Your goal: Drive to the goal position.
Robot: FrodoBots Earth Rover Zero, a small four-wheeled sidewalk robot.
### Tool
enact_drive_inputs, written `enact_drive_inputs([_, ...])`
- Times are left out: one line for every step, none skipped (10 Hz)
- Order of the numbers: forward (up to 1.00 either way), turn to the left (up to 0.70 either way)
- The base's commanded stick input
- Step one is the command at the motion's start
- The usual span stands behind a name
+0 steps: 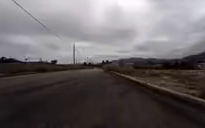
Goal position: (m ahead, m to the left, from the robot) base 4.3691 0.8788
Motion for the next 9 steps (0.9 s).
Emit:
enact_drive_inputs([0.7,0.0])
enact_drive_inputs([0.7,0.0])
enact_drive_inputs([0.7,0.0])
enact_drive_inputs([0.7,0.0])
enact_drive_inputs([0.7,0.0])
enact_drive_inputs([0.7,0.0])
enact_drive_inputs([0.7,0.0])
enact_drive_inputs([0.7,0.0])
enact_drive_inputs([0.7,0.0])
